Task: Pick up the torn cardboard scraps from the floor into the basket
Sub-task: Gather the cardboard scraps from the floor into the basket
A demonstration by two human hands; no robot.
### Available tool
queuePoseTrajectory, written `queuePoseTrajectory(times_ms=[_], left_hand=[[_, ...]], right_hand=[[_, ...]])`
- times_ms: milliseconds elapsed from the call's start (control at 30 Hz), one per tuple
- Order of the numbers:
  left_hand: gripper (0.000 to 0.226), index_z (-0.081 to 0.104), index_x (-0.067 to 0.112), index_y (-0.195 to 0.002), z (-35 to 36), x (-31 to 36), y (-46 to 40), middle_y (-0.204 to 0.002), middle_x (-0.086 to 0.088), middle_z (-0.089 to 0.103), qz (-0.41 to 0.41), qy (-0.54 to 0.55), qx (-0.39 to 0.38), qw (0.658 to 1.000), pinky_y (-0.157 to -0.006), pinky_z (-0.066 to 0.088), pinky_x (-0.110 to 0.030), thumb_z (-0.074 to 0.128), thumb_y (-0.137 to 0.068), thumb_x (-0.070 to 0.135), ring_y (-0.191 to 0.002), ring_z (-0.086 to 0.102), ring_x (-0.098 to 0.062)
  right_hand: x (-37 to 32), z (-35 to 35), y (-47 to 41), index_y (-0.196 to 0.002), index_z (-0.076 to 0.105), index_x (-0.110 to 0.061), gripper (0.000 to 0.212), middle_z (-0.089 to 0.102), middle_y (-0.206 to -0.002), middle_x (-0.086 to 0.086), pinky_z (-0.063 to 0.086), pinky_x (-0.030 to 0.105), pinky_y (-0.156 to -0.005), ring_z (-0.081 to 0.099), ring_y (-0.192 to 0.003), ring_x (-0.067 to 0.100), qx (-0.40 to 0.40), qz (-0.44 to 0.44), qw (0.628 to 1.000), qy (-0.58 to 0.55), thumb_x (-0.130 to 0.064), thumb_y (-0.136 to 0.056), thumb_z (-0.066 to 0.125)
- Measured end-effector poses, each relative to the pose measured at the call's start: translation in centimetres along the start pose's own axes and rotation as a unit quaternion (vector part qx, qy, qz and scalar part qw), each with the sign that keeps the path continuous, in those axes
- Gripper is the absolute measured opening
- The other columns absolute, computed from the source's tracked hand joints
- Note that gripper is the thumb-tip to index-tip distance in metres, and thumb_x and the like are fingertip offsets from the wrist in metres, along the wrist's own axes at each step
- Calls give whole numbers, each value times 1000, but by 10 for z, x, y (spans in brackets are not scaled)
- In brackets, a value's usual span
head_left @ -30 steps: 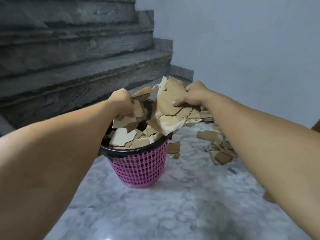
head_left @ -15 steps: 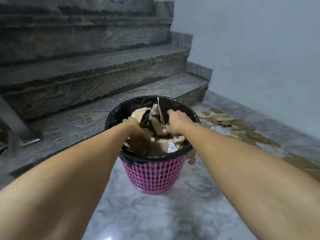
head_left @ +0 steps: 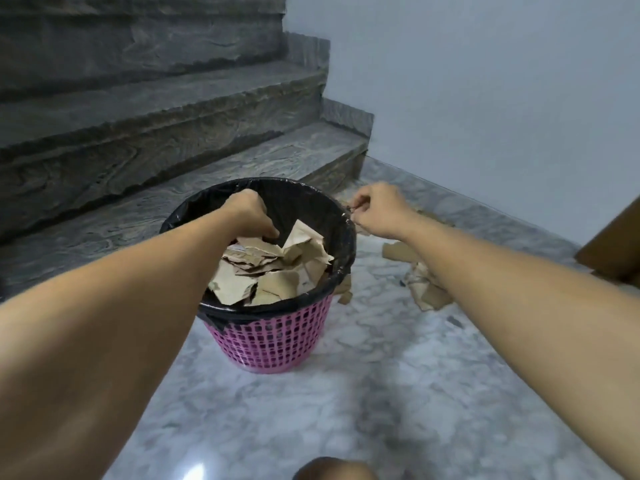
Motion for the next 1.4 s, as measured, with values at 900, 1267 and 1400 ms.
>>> queuePoseTrajectory(times_ms=[900, 1267, 1400], left_hand=[[95, 33, 16, -147, 381, 204, 67, -144, -8, 39, 235, -224, -299, 898, -105, 41, -41, 82, -69, 43, -131, 41, -28], [125, -3, 25, -152, 456, 199, 64, -159, -9, -17, 225, -287, -258, 895, -108, 24, -65, 74, -63, 67, -146, -5, -35], [133, -10, 25, -152, 458, 209, 43, -159, -6, -22, 210, -284, -262, 898, -107, 20, -70, 76, -60, 67, -146, -12, -35]], right_hand=[[310, 71, 284, -110, 66, -18, 47, 66, -110, 0, 54, 32, -83, 63, -96, 21, -403, 205, 884, 117, -35, -71, 84], [339, 123, 307, -85, 65, -13, 16, 69, -98, 7, 53, 34, -78, 66, -93, 26, -396, 146, 898, 127, -28, -89, 67], [378, 86, 252, -72, 65, -20, 11, 66, -90, 5, 42, 24, -73, 64, -87, 26, -253, 296, 921, 25, -19, -83, 66]])
Point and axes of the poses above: each hand's wrist, its own y-axis away from the middle knuckle, its own z-axis out of the palm, x = y × z, the point moved 2 cm from there along -y, towards the middle knuckle
